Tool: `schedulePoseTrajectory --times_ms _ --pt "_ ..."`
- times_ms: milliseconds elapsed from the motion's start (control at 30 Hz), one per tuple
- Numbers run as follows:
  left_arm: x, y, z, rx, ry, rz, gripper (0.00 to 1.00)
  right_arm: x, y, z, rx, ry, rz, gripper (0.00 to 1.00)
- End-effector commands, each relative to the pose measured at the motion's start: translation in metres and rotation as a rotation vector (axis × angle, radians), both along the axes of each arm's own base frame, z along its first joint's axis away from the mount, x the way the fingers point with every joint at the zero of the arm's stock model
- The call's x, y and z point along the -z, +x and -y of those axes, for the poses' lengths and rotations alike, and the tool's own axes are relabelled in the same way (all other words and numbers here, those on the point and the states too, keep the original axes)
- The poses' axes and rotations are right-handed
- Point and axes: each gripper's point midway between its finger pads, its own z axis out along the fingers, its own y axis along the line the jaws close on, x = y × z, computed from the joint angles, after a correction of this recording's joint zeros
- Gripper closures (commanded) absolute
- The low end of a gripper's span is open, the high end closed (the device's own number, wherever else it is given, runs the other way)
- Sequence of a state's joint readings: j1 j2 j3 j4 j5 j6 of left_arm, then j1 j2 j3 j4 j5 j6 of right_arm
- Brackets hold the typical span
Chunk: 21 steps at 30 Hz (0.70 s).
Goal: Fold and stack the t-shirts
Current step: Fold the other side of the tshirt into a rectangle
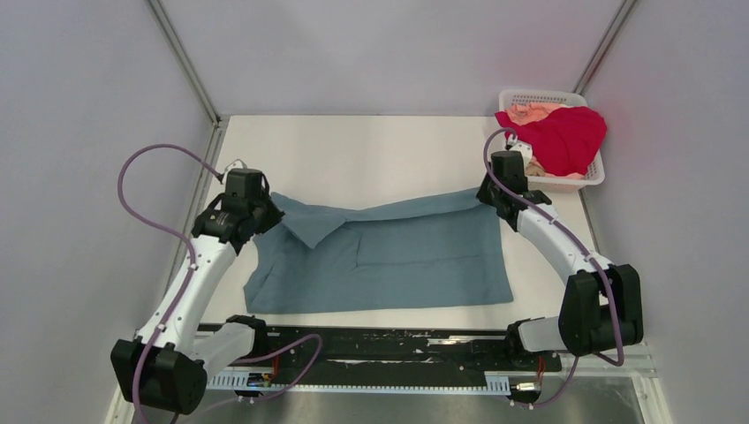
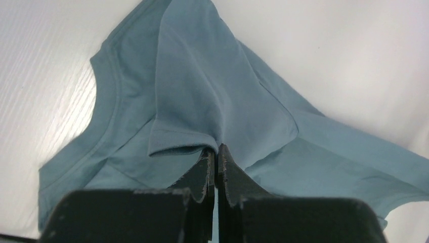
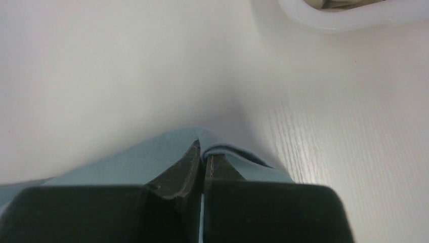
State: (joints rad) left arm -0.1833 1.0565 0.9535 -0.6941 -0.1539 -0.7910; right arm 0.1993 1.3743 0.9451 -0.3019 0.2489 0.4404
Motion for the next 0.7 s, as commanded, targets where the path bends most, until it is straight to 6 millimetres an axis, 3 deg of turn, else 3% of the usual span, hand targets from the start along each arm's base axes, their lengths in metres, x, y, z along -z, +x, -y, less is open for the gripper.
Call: schedulePoseTrajectory --times_ms 0,300,400,667 --pt "0.002 -0.033 -0.006 -0.031 0.03 -0.043 1.0 -0.005 -0.005 -0.001 -0.045 -0.008 -0.002 1.0" --pt "0.013 -0.093 0.005 0.01 -0.02 -0.125 1.0 -0.003 -0.01 0.002 -0.058 -0.04 -0.026 1.0" --pt "0.01 -0.106 0.0 -0.008 -0.02 -0.115 1.0 -0.001 -0.01 0.002 -0.068 -0.044 -0.033 1.0" --pt "0.033 -0.127 0.009 0.044 -0.063 -0.194 1.0 0.002 -0.018 0.0 -0.105 -0.055 -0.078 1.0"
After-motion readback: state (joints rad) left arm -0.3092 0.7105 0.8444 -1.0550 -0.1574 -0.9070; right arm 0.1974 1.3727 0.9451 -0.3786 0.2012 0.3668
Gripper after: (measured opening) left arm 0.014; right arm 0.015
